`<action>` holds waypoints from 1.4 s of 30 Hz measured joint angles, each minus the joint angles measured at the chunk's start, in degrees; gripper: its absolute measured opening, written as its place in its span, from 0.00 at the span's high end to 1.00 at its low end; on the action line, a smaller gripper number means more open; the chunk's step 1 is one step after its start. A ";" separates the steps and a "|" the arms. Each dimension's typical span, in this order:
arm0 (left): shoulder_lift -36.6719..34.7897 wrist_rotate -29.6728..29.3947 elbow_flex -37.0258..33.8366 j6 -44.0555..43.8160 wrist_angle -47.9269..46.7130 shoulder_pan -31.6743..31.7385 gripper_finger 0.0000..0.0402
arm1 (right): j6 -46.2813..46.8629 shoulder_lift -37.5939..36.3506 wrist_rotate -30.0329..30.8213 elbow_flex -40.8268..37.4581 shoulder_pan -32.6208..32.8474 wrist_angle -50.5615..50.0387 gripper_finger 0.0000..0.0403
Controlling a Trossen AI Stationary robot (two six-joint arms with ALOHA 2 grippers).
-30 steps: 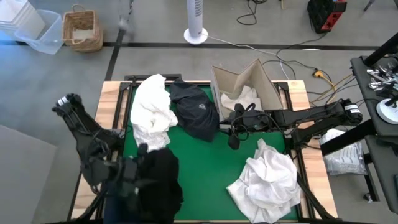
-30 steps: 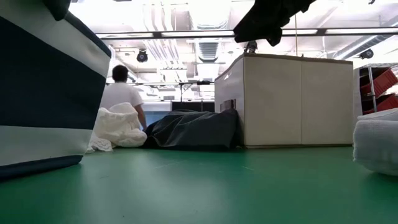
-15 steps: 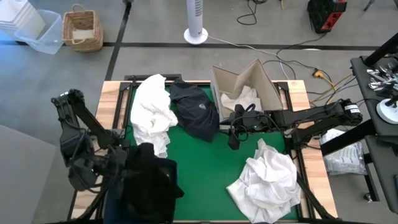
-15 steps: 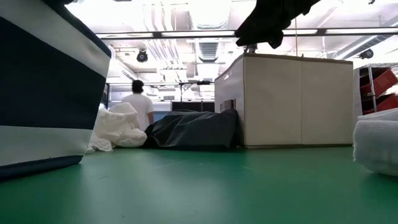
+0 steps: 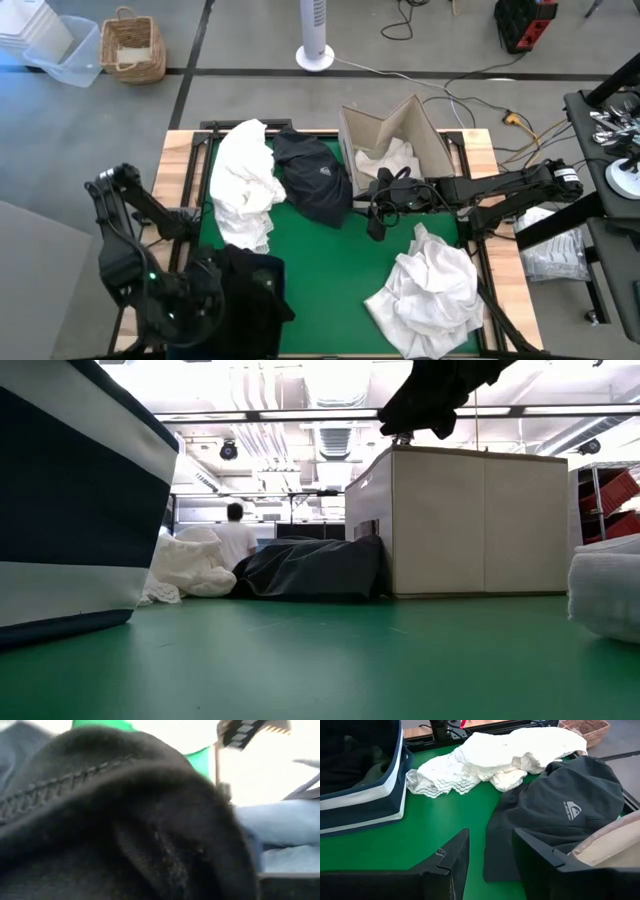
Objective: Sort clothes
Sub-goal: Put the black jacket into the blue laundry organizer
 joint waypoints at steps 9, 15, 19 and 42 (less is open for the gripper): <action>6.68 -0.09 -0.51 -3.88 0.48 1.00 0.92 | 0.39 0.00 0.00 0.00 0.00 0.04 0.64; 11.15 -11.37 -0.80 -3.93 1.42 3.76 0.92 | 0.36 0.01 0.00 0.00 0.00 0.19 0.67; 12.82 -21.70 -0.84 -4.01 2.20 4.31 0.92 | 0.24 0.00 0.00 0.00 0.00 0.19 0.66; 12.53 -3.15 -16.48 -18.94 11.03 -1.87 0.93 | 0.39 0.02 0.00 -0.02 0.00 0.17 0.67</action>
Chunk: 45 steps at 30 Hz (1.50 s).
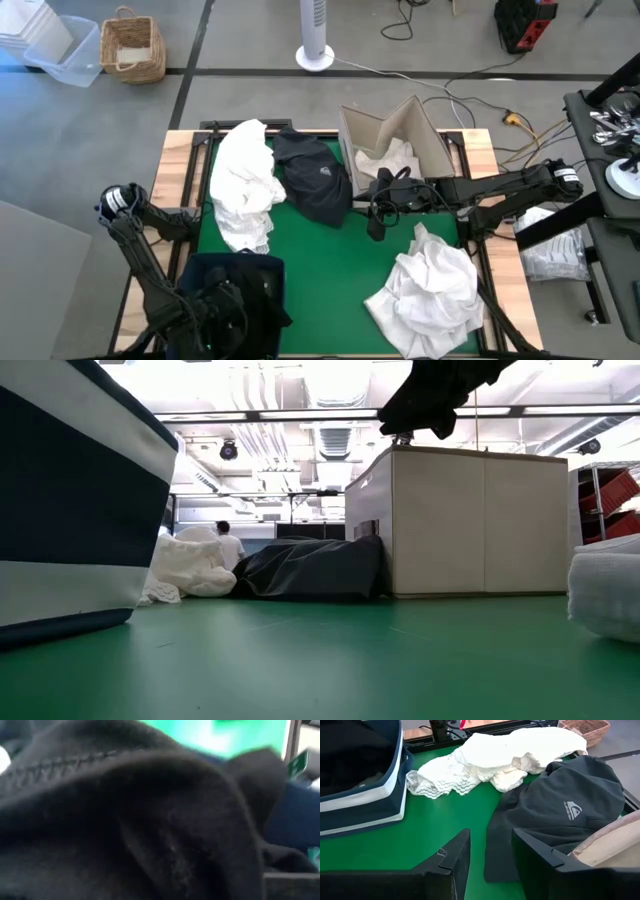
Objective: Sort clothes
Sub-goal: Put the black jacket into the blue laundry organizer
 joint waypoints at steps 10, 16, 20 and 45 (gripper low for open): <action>-0.11 14.98 -3.51 -6.23 1.09 0.79 0.93 | 0.02 0.00 0.00 0.00 0.00 0.00 0.63; -0.12 23.17 -4.53 -6.25 2.00 3.08 0.93 | 0.03 0.00 0.00 0.00 0.00 0.00 0.64; -0.13 26.11 -7.11 -5.64 4.54 4.86 0.93 | 0.04 0.00 0.00 0.00 0.00 -0.02 0.66; -0.04 24.98 6.10 -4.08 -7.81 5.75 0.16 | 0.91 0.00 0.00 0.00 0.00 -0.20 0.63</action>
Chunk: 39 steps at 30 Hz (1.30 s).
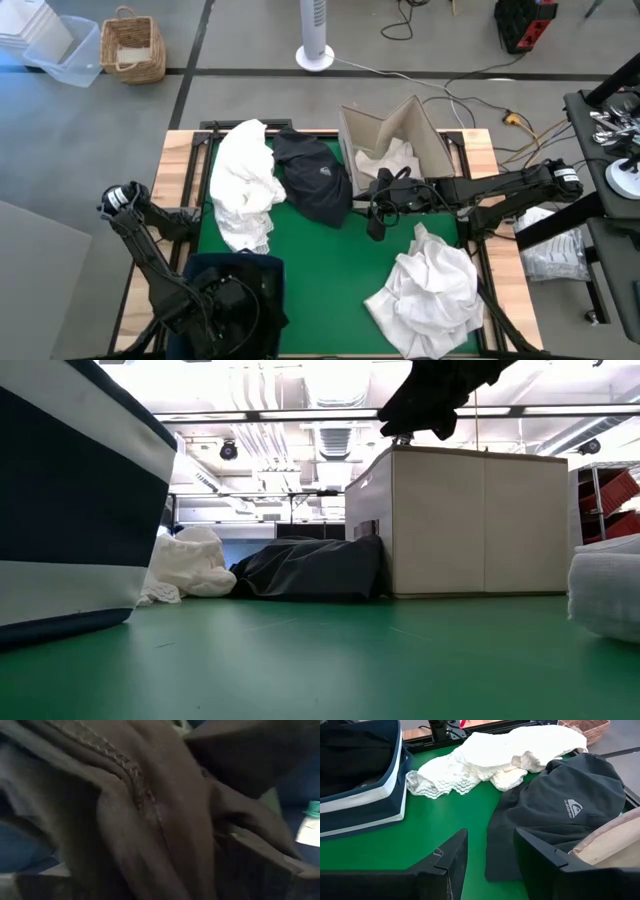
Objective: Sort clothes
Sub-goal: Put the black jacket into the blue laundry organizer
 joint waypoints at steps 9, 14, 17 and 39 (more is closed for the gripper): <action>0.00 1.70 5.53 0.14 -7.08 0.00 0.13 | 0.16 0.00 -0.01 0.00 0.00 -0.02 0.60; 0.00 -0.74 10.84 4.49 -8.54 -0.02 0.15 | 0.14 0.00 0.00 0.00 0.00 -0.02 0.61; 0.00 -4.17 13.21 7.11 -10.22 -0.01 0.17 | 0.16 0.00 0.00 0.00 0.00 -0.01 0.62; -0.04 -21.20 -1.00 17.86 0.83 -0.65 0.96 | 0.21 0.00 -0.02 0.00 0.00 -0.02 0.63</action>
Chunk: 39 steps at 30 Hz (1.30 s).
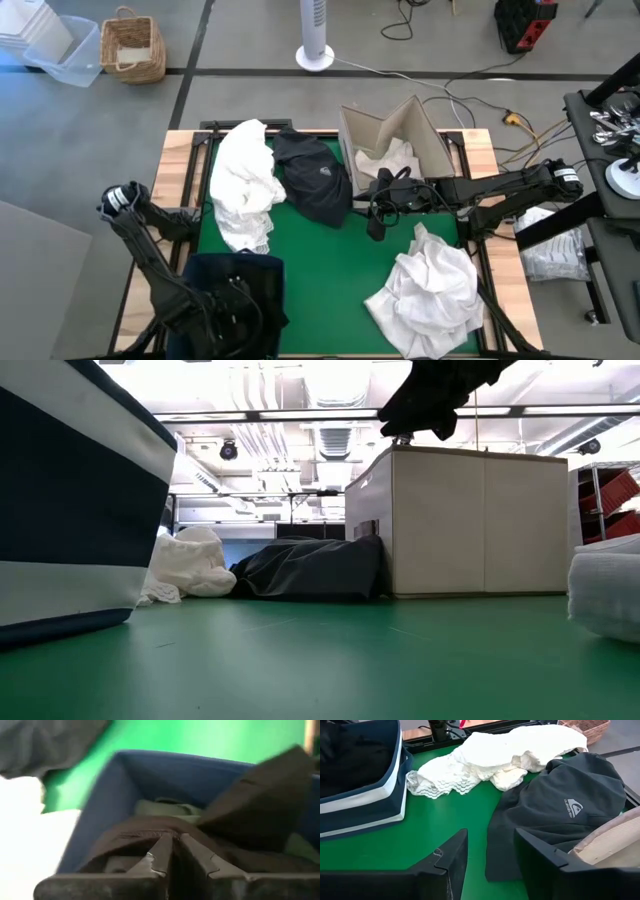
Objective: Sort clothes
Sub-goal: Put the black jacket into the blue laundry organizer
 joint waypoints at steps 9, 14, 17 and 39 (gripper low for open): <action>0.00 8.26 -13.90 -3.78 18.42 -0.26 1.00 | 0.00 0.00 0.00 -0.02 0.00 0.00 0.64; -0.05 13.23 -16.42 -8.71 19.69 -0.26 1.00 | 0.00 0.00 0.00 -0.02 0.00 0.00 0.61; -0.07 18.55 -15.66 -11.88 16.88 -0.34 1.00 | 0.02 0.00 0.00 -0.02 0.00 0.00 0.61; 0.04 5.13 -2.06 -15.10 -4.49 -0.64 0.86 | 0.55 0.00 0.00 -0.85 0.00 -0.02 0.60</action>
